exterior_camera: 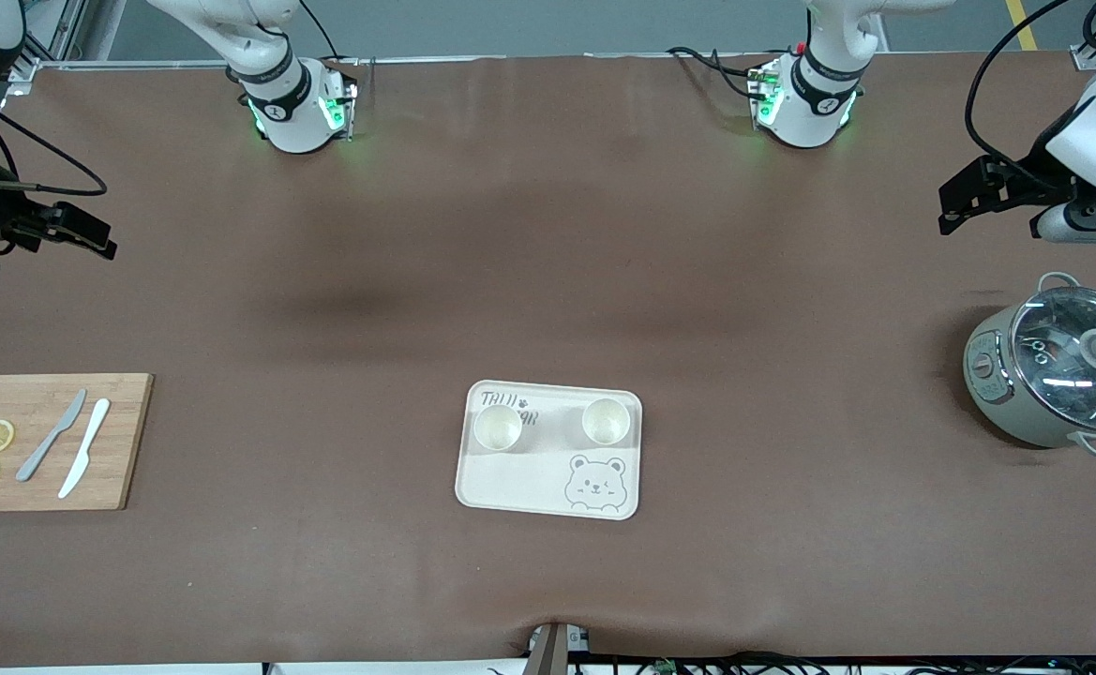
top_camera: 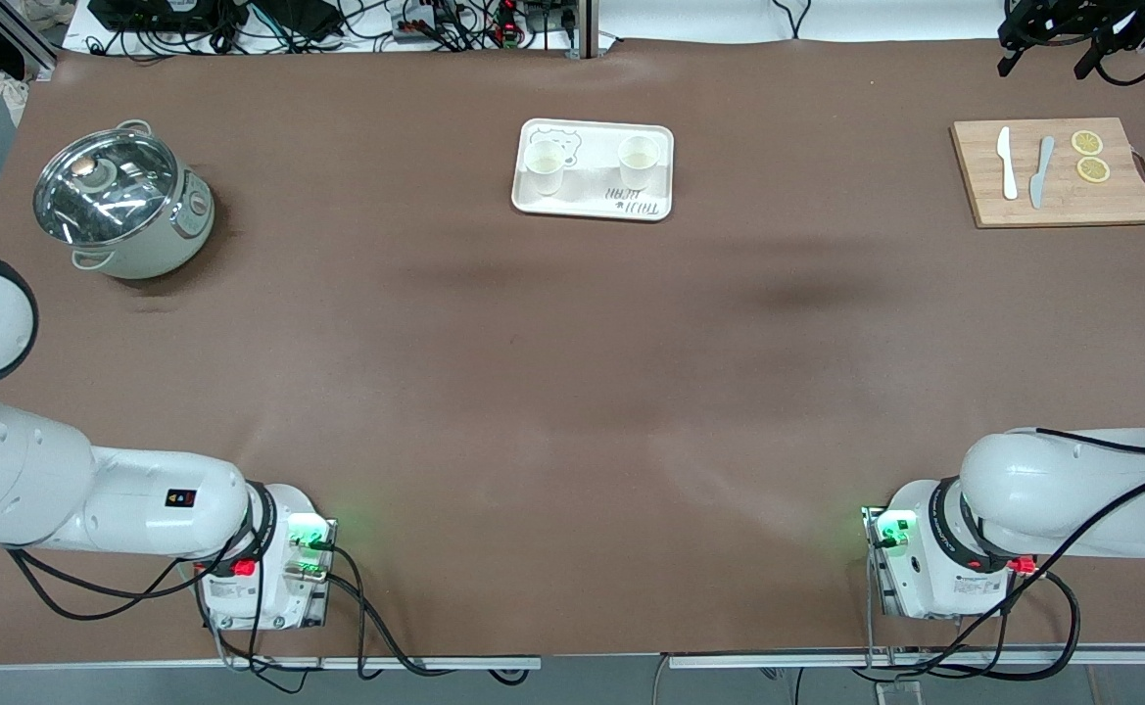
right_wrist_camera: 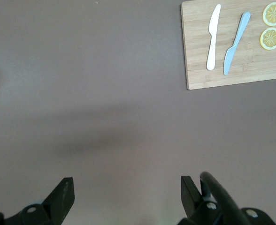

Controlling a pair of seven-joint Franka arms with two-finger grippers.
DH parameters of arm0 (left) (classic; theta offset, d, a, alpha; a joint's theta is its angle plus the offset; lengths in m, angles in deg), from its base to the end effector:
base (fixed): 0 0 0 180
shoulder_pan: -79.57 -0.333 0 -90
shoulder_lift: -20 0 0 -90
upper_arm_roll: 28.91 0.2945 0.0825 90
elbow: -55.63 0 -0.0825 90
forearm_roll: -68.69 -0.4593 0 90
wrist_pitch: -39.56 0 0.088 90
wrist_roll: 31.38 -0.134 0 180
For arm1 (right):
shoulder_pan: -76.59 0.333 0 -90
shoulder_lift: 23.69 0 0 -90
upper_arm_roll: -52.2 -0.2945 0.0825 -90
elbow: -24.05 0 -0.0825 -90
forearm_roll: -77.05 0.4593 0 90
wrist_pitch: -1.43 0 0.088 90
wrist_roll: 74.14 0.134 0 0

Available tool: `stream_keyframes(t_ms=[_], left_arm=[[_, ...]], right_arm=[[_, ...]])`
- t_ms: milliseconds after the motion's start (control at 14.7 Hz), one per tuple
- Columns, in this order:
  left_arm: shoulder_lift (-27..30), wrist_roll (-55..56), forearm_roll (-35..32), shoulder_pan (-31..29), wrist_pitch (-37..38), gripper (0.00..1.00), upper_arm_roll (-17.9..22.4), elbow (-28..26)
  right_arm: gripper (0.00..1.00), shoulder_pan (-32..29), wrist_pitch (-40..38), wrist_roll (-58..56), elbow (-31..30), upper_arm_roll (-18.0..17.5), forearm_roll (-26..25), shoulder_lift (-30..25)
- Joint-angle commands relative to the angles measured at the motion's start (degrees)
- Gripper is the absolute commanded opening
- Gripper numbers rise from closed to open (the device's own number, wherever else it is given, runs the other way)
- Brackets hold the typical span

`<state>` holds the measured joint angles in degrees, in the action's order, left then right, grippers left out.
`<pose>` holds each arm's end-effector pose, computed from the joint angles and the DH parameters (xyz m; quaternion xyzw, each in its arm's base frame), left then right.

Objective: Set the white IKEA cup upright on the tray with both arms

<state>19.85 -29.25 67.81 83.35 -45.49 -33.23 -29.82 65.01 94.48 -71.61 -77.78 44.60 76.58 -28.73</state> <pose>0.6157 -0.0854 0.6100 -0.9986 0.0514 0.0041 0.0080 0.6000 -0.0409 0.5213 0.9978 -0.0568 -0.0331 0.0095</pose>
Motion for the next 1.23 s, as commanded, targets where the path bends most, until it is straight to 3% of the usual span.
stream_keyframes(t_ms=[0, 1159], left_arm=[[0.2, -4.0, -1.2, -0.3, -0.4, 1.00, 0.4, -0.6], [-0.4, -7.8, -1.3, -0.3, 3.6, 1.00, 0.5, -0.3]], right_arm=[[1.00, -0.6, 0.4, -1.0, -0.5, -0.4, 0.8, -0.6], [1.00, -0.5, -1.0, -1.3, -0.3, -0.5, 0.6, 0.5]])
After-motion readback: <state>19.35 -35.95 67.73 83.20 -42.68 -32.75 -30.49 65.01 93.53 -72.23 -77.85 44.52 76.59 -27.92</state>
